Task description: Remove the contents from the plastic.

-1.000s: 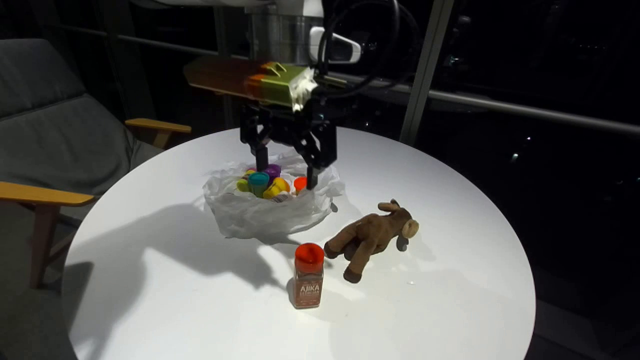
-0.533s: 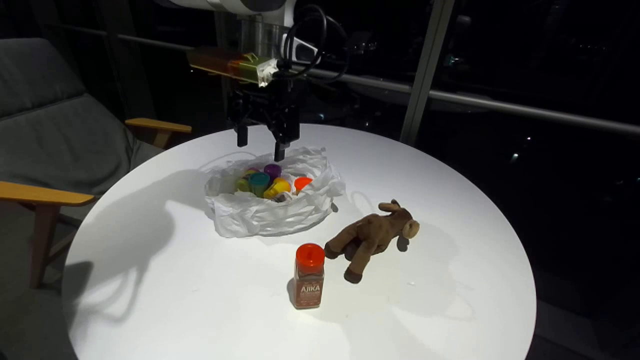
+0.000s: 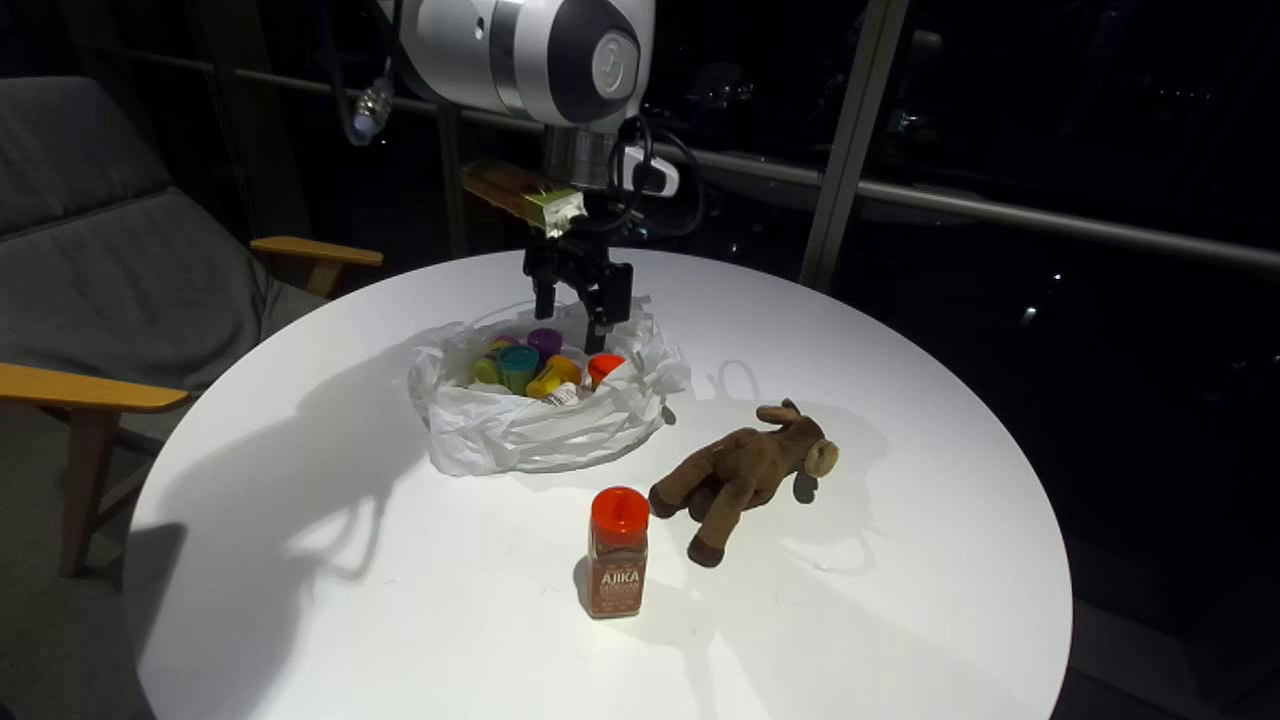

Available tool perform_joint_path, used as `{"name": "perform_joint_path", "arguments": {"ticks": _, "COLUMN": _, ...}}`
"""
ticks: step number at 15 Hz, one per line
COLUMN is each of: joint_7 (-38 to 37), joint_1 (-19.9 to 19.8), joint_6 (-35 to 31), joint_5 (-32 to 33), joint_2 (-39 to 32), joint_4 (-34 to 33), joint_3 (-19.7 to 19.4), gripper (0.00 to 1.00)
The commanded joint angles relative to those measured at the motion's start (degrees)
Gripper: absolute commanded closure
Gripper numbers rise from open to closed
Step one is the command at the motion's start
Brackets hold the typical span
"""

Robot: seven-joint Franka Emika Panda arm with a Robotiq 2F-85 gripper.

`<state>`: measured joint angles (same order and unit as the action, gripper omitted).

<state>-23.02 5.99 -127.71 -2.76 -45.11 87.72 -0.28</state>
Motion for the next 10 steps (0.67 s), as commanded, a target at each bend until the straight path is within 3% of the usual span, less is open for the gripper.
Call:
{"name": "perform_joint_path", "arguments": {"ticks": 1, "joint_7": -4.97, "joint_1": 1.2, "joint_6": 2.63, "joint_5": -1.32, "joint_2": -6.99, "joint_4": -9.61, "joint_3": -1.78, "gripper": 0.0}}
{"name": "perform_joint_path", "arguments": {"ticks": 10, "joint_7": -15.02, "joint_1": 1.67, "joint_6": 7.44, "joint_5": -1.04, "joint_2": -16.61, "joint_4": -22.58, "joint_3": -4.36, "gripper": 0.0}}
